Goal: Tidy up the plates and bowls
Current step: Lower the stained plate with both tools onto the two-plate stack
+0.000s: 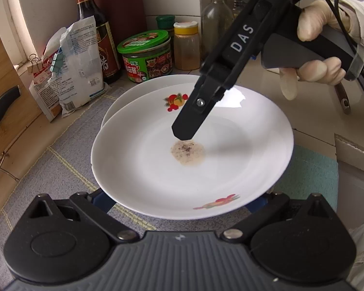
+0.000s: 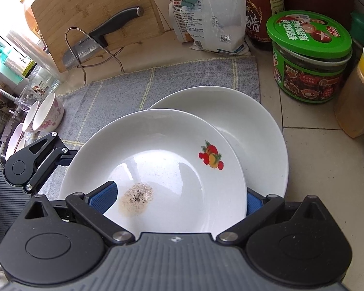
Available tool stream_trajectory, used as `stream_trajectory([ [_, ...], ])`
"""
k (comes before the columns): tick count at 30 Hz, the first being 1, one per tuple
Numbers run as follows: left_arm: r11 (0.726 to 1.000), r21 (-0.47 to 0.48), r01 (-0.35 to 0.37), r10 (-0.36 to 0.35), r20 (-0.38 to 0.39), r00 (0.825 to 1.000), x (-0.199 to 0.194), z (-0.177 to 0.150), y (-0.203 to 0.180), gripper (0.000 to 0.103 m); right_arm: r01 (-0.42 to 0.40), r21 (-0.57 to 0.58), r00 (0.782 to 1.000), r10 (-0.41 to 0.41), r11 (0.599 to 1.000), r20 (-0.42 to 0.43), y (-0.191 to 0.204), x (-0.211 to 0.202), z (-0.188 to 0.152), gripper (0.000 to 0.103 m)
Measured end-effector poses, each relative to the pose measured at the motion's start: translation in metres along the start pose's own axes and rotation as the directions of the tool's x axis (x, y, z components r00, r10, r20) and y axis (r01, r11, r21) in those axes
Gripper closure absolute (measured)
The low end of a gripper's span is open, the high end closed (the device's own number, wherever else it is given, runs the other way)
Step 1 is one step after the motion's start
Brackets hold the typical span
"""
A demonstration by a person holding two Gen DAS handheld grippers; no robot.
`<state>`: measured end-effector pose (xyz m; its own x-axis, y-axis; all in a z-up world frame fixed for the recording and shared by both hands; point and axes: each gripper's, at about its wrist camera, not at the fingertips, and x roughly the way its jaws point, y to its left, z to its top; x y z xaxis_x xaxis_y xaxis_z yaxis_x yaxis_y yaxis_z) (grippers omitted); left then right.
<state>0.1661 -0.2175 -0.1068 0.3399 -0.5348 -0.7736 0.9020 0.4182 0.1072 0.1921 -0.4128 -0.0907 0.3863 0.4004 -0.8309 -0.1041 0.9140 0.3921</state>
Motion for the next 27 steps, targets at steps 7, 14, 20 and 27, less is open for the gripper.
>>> stream_trajectory([
  [7, 1.000, 0.006, -0.001, 0.001, 0.003, 1.000, -0.0002, 0.0010, 0.0009, 0.001, -0.001, 0.002, 1.000, 0.001, 1.000, 0.002, -0.0004, -0.0020, -0.0003, 0.000],
  [14, 1.000, 0.015, 0.001, -0.001, -0.001, 1.000, 0.0012, 0.0028, 0.0029, 0.001, 0.010, 0.006, 1.000, -0.010, 1.000, 0.006, -0.0017, -0.0041, -0.0001, 0.000],
  [20, 1.000, 0.022, 0.003, -0.003, -0.004, 1.000, 0.0042, 0.0036, 0.0044, 0.001, 0.019, 0.010, 1.000, -0.019, 1.000, 0.003, -0.0027, -0.0049, -0.0006, 0.000],
  [27, 1.000, 0.018, 0.001, -0.001, -0.010, 1.000, 0.0087, 0.0053, 0.0101, 0.001, 0.033, 0.024, 0.999, -0.033, 0.999, 0.000, -0.0058, -0.0086, -0.0038, 0.000],
])
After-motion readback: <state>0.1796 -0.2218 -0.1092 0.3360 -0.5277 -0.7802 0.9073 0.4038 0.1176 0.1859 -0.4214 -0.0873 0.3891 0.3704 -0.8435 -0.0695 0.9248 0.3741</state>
